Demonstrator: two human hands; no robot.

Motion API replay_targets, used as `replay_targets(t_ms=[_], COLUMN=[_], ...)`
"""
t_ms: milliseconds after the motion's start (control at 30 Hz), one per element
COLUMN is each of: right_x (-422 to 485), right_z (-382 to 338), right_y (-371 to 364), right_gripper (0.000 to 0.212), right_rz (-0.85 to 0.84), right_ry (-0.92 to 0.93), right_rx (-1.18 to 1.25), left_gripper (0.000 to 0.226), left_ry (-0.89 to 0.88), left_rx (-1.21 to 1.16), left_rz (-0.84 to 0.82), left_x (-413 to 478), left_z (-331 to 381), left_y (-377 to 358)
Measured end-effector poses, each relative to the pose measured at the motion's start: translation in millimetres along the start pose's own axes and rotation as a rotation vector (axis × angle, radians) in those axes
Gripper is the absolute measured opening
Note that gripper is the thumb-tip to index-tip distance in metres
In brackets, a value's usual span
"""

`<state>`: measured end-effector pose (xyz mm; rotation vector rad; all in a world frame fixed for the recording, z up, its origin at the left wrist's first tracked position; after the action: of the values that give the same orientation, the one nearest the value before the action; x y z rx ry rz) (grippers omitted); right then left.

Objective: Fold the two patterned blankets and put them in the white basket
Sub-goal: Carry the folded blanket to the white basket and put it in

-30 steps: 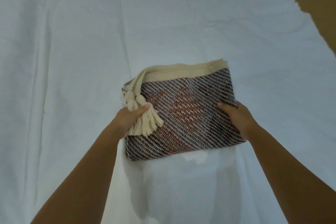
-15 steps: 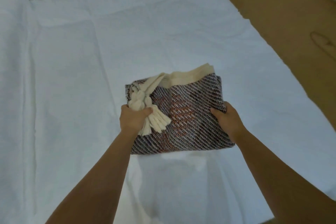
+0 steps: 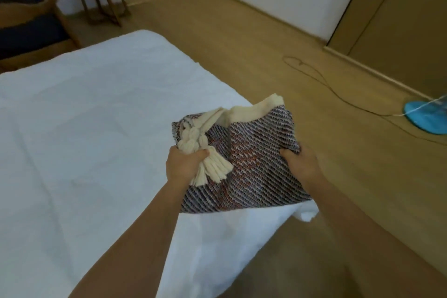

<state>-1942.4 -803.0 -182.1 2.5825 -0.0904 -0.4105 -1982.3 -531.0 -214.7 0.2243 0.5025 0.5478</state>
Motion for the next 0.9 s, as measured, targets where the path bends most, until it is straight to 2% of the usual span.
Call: replay_targets(t_ms=[100, 267, 433, 633, 900], right_x=[-1, -2, 14, 75, 129], right_z=[25, 66, 106, 159, 232], right_y=[76, 196, 296, 401, 549], right_gripper=[0.019, 0.013, 0.027, 0.047, 0.024], right_rz=[0.069, 0.198, 0.31, 0.491, 0.805], right_ry=[-0.029, -0.078, -0.215, -0.34, -0.471], right_rx=[0.023, 0.078, 0.22, 0.35, 0.479], left_gripper=[0.075, 0.076, 0.07, 0.071, 0.071], left_ry=[-0.072, -0.162, -0.261, -0.26, -0.312], left_rx=[0.051, 0.137, 0.212, 0.268, 0.369], left_rz=[-0.052, -0.197, -0.381, -0.611, -0.845], left_x=[-38, -94, -130, -141, -179], left_z=[33, 88, 142, 202, 280], left_y=[-64, -178, -300, -468, -692])
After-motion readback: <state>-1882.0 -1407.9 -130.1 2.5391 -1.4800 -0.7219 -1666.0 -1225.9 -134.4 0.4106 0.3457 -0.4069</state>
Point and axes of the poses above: each hand's wrist, its own x-axis towards the middle knuckle, its own y-axis out of the back of the hand, z = x × y, the point moved 2 cm from there along x, towards the middle knuckle, and after that the axes turned 1 degree about y, right-handed, at the moved point
